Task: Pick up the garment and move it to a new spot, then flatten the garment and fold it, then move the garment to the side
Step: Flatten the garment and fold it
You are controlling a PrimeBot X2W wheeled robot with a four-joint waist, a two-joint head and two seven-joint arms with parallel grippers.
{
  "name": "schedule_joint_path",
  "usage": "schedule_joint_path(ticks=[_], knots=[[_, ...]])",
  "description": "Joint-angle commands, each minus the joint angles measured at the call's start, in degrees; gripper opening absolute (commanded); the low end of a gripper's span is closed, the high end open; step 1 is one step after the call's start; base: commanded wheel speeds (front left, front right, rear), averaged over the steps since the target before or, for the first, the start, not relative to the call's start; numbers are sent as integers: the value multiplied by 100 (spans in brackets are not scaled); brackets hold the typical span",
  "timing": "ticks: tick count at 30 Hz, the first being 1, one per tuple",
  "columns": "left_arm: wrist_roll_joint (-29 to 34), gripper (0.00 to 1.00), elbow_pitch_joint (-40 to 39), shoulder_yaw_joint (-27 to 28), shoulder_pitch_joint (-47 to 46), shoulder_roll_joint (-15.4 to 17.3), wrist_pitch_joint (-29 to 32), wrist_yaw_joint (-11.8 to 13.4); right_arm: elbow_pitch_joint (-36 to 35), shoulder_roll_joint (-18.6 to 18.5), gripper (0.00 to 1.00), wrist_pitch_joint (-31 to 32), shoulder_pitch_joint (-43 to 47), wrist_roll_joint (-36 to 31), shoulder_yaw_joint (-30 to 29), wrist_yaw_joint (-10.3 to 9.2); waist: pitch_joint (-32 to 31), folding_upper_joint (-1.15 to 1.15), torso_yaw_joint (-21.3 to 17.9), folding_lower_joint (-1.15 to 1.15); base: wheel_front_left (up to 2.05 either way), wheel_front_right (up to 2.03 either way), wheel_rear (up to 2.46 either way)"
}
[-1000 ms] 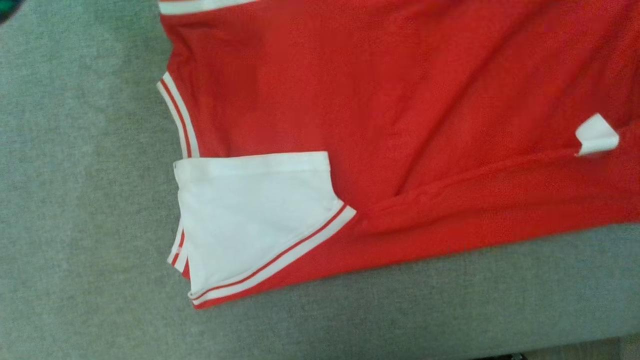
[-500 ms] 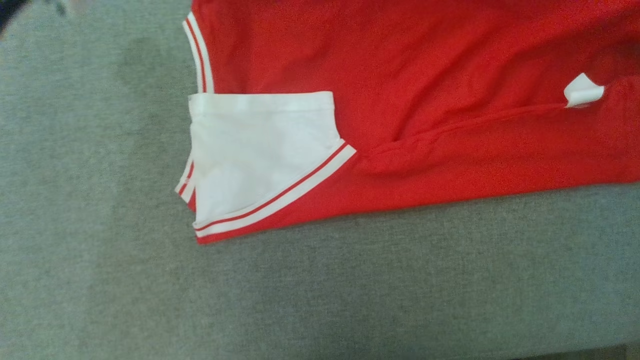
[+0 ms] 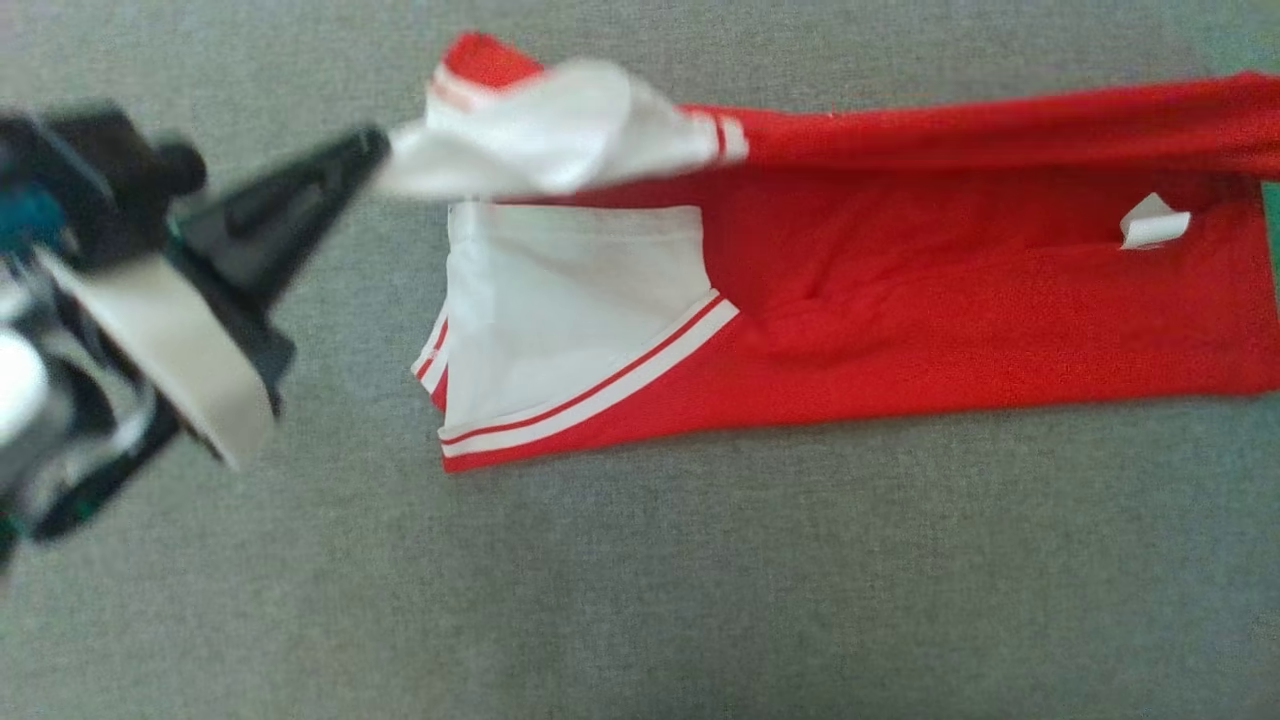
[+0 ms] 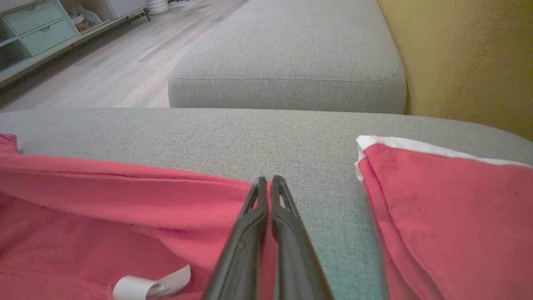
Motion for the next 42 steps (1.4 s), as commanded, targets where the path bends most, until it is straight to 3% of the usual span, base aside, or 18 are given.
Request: schedule_joint_path(ticks=[1, 7, 9, 10, 11, 12, 13, 14, 15, 21, 25, 27, 32, 37, 40, 41, 42], knots=[[114, 0, -213, 292, 75, 322, -77, 135, -95, -317, 0, -84, 284, 68, -102, -4, -28, 0, 11, 1, 0, 0, 0], [217, 0, -554, 248, 963, 308, -395, 554, -140, -279, 0, -184, 846, 67, -278, -4, -125, 0, 50, 1, 0, 0, 0], [217, 0, -559, 243, 1202, 233, -550, 646, -165, -248, 9, -205, 1038, 60, -340, -4, -145, 0, 67, 1, 0, 0, 0], [208, 0, -545, 241, 1312, 189, -613, 682, -161, -222, 22, -215, 1120, 58, -383, -4, -151, 0, 74, 1, 0, 0, 0], [207, 0, -519, 239, 1407, 134, -696, 729, -136, -180, 87, -223, 1198, 58, -436, -4, -155, 0, 79, 1, 0, 0, 0], [229, 0, -482, 241, 1483, 60, -827, 790, -100, -117, 100, -235, 1265, 58, -507, -4, -158, 0, 84, 1, 0, 0, 0], [226, 13, -419, 242, 1568, -25, -948, 873, -70, -41, 100, -251, 1322, 41, -591, -4, -164, 0, 88, 1, 0, 0, 0], [280, 47, -338, 241, 1638, -98, -1028, 949, -62, 35, 100, -267, 1380, 2, -665, -4, -174, 0, 92, 1, 0, 0, 0], [362, 100, -229, 239, 1712, -185, -1129, 1061, -62, 117, 100, -283, 1446, -42, -749, -4, -191, 0, 95, 1, 0, 0, 0], [564, 100, 597, 613, 2380, -1104, -2094, 2169, -89, 687, 100, -331, 2049, -400, -1519, -4, -416, 0, 165, 1, 0, 0, 0], [1154, 100, 803, 1667, 3082, -1962, -2169, 2806, -270, 1222, 100, -335, 2586, -784, -2335, -4, -591, 0, 322, 1, 0, 0, 0], [1632, 100, 805, 2222, 3593, -2370, -2171, 2888, -343, 1480, 100, -335, 2796, -950, -2668, -4, -669, 0, 404, 1, 0, 0, 0], [2758, 100, 763, 3274, 4637, -3328, -2172, 2705, -61, 2033, 100, -317, 2954, -1245, -3387, -4, -836, 0, 708, 1, 0, 0, 0], [3415, 100, 820, 3885, 5293, -4092, -2173, 2108, 463, 2415, 100, 64, 2785, -1600, -3891, -4, -904, 0, 987, 1, 0, 0, 0], [3612, 100, 945, 4171, 5510, -4432, -2173, 1712, 868, 2552, 100, 559, 2787, -1916, -4135, -4, -922, 0, 1115, 1, 0, 0, 0], [3612, 100, 945, 4171, 5510, -4432, -2173, 1712, 868, 2552, 100, 559, 2787, -1916, -4135, -4, -922, 0, 1115, 1, 0, 0, 0], [3634, 100, 972, 4291, 5573, -4538, -2173, 1580, 912, 2622, 96, 732, 2787, -2014, -4193, -4, -929, 0, 1137, 1, 0, 0, 0]])
